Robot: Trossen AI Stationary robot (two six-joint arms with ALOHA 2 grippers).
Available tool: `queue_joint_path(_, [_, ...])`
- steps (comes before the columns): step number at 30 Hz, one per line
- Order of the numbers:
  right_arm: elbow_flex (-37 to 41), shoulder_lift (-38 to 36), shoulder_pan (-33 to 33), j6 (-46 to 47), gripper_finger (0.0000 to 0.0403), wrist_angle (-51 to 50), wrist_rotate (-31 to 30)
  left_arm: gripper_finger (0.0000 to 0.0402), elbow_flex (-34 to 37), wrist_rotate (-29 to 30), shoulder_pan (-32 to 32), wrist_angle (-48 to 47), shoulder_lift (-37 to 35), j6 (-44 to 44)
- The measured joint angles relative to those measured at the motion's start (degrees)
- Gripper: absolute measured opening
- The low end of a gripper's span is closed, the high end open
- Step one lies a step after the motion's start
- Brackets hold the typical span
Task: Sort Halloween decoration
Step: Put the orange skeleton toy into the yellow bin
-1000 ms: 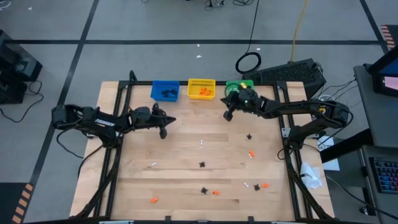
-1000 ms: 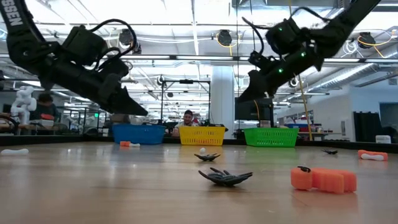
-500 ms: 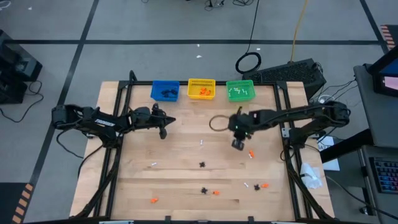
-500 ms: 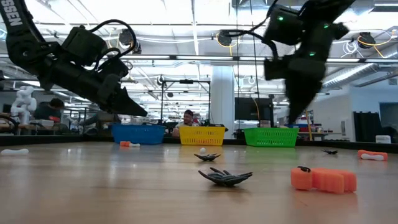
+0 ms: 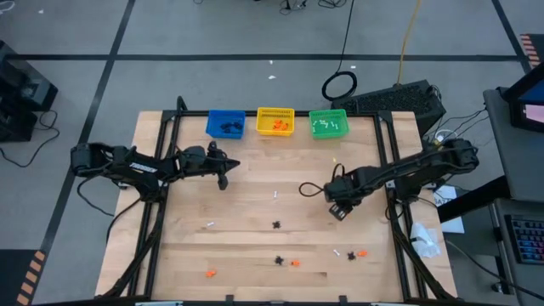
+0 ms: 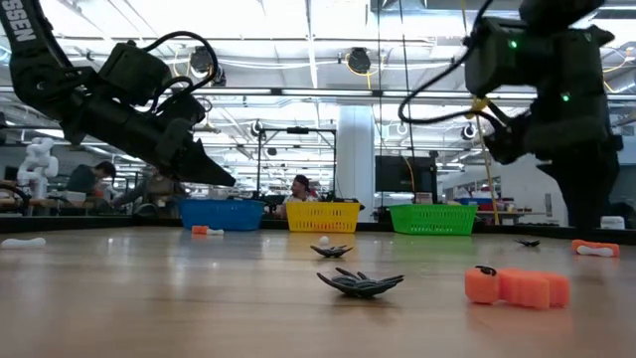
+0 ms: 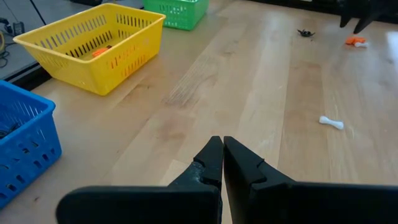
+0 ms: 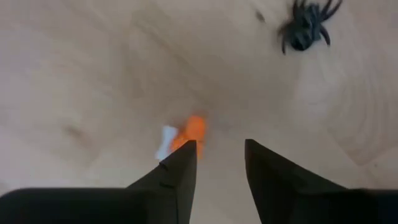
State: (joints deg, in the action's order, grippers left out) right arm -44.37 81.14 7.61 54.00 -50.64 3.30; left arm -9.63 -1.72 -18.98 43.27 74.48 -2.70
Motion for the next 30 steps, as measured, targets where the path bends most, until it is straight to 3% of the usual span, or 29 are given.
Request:
queue_joint_path(9, [5.24,0.07,0.01,2.32,0.0127,10.09,-0.15,0.0006,0.0,0.0,0.0,-0.02,0.0,-0.04])
queue_joint_path(20, [5.48,-0.02,0.01,0.78,0.0123,11.35,-0.03,0.0005,-0.04,0.03,0.02,-0.03,0.02,-0.11])
queue_joint_path(24, [5.5,0.0,0.01,-1.12,0.0094,11.41,0.04,0.0005,-0.04,0.03,0.04,-0.02,0.02,-0.24])
queue_joint_path(30, [4.93,0.08,-0.01,-7.31,0.0015,12.18,0.53,0.0005,-0.04,0.03,0.04,-0.04,0.02,-0.24])
